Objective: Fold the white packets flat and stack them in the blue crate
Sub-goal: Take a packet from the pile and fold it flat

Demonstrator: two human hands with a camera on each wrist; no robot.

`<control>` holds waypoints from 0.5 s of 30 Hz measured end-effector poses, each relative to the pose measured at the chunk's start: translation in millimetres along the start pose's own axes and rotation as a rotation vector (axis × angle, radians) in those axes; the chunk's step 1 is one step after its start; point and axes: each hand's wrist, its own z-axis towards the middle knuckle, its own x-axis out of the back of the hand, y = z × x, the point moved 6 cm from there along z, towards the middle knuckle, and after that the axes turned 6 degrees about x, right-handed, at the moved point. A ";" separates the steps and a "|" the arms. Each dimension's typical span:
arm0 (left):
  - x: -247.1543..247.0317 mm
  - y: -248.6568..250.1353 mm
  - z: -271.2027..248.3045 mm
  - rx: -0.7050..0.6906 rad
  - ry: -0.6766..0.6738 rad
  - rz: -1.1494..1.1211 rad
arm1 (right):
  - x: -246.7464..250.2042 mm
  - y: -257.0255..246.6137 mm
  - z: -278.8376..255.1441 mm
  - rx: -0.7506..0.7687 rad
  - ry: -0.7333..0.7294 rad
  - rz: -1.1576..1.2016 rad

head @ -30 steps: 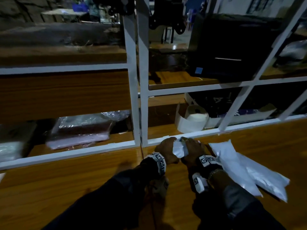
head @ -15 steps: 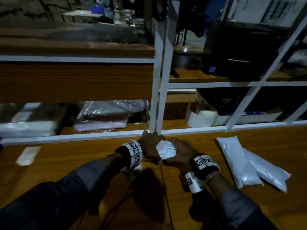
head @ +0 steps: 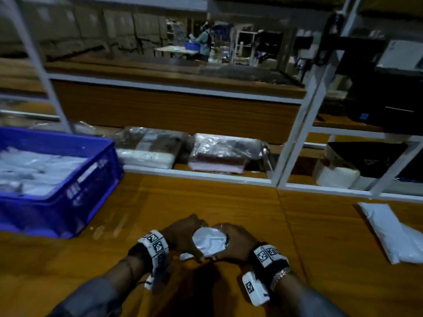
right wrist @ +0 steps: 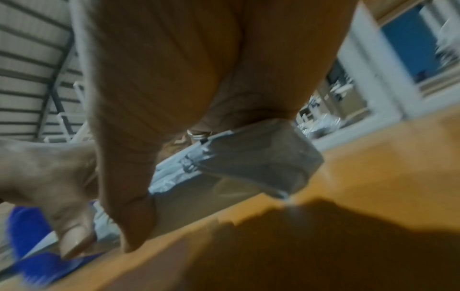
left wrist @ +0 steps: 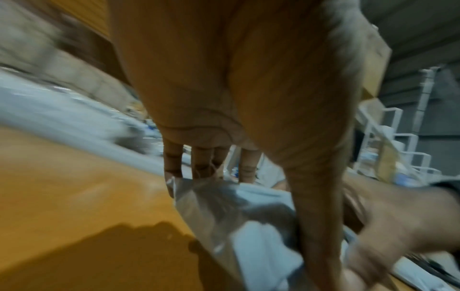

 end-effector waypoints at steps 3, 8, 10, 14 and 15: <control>-24.9 -35.7 -30.0 -0.038 0.005 0.001 | -42.6 -25.7 -1.4 -0.013 -0.014 0.012; -42.1 -58.3 -66.8 -0.110 0.089 -0.114 | -85.3 -54.9 -0.2 -0.011 0.001 -0.115; -49.6 -61.9 -75.8 -0.100 0.141 -0.063 | -92.8 -56.1 -4.5 -0.022 0.003 -0.136; -56.4 -58.2 -85.6 0.051 0.118 -0.058 | -83.0 -56.4 -2.4 -0.077 0.172 -0.108; -58.2 -52.0 -82.6 0.062 0.114 -0.065 | -83.2 -54.2 0.6 -0.084 0.195 -0.118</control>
